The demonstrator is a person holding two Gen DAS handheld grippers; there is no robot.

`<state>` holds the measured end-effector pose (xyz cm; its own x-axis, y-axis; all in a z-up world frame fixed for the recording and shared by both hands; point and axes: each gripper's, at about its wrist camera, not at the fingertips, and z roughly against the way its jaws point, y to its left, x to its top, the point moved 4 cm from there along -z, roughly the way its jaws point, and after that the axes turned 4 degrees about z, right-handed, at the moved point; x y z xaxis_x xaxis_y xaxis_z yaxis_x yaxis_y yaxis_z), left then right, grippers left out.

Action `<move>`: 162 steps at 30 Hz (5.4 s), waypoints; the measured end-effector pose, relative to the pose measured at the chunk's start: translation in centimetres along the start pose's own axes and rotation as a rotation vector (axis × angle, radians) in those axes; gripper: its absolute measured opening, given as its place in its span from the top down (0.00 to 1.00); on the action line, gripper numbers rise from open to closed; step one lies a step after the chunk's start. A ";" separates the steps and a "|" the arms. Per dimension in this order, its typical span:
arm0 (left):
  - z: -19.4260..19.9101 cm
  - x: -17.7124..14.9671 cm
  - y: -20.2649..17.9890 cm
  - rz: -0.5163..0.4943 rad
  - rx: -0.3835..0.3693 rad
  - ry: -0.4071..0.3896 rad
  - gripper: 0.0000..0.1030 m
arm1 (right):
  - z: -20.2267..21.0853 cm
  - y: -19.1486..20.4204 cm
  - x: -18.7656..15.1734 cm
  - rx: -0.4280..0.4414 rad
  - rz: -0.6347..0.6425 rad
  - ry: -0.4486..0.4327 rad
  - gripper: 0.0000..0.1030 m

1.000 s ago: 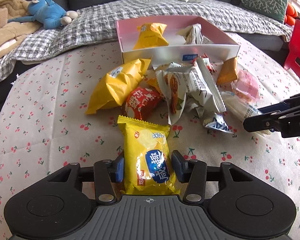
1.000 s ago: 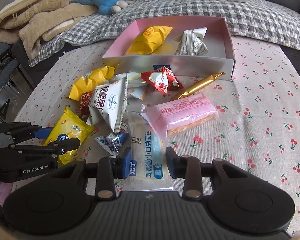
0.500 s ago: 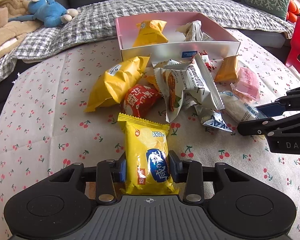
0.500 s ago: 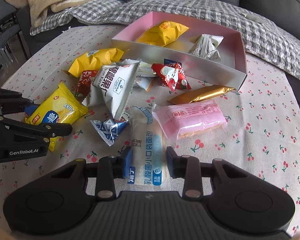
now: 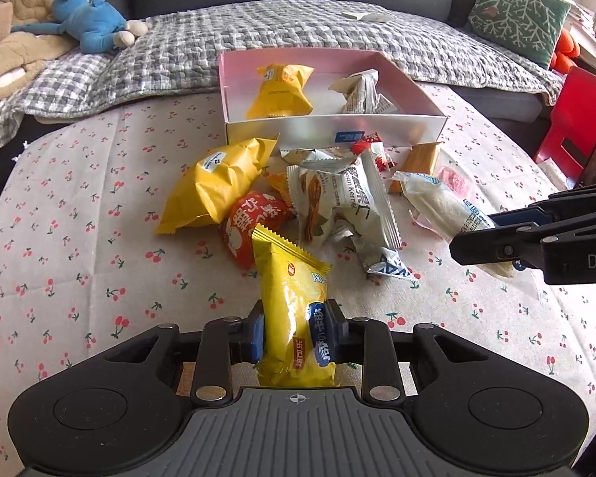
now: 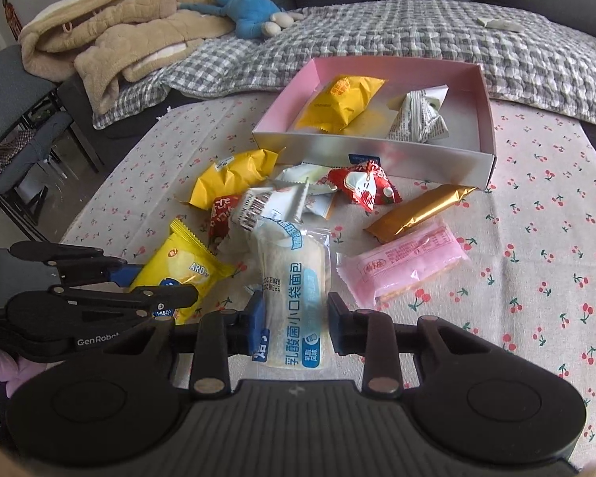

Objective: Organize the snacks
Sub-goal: 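Grasp a yellow biscuit packet with the left gripper while the right grasps a white bread bag, then lower both held packets into the pink box and open both grippers, then withdraw both grippers from the box toward the remaining snacks, then grasp the small orange wafer with the left gripper while the right grasps a small blue-white packet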

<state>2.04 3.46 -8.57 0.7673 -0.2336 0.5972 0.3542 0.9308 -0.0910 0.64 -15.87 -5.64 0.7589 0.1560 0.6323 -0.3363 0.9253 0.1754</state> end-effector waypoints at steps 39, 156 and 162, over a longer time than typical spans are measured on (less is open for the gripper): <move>-3.6 14.7 -3.9 0.078 0.000 -0.164 0.75 | -0.6 -10.0 9.0 -0.065 -0.285 -0.215 0.72; 1.3 -2.5 4.1 -0.004 0.099 -0.201 0.05 | -0.7 0.2 -1.7 -0.209 0.137 -0.248 0.00; 0.6 -4.1 5.7 -0.001 0.112 -0.156 0.05 | -2.0 1.7 -2.1 -0.178 0.174 -0.238 0.00</move>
<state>0.60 9.88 -11.09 0.6715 -0.1958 0.7146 0.2861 0.9582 -0.0063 -0.42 -13.91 -8.14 0.5400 0.2511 0.8033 -0.3310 0.9409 -0.0717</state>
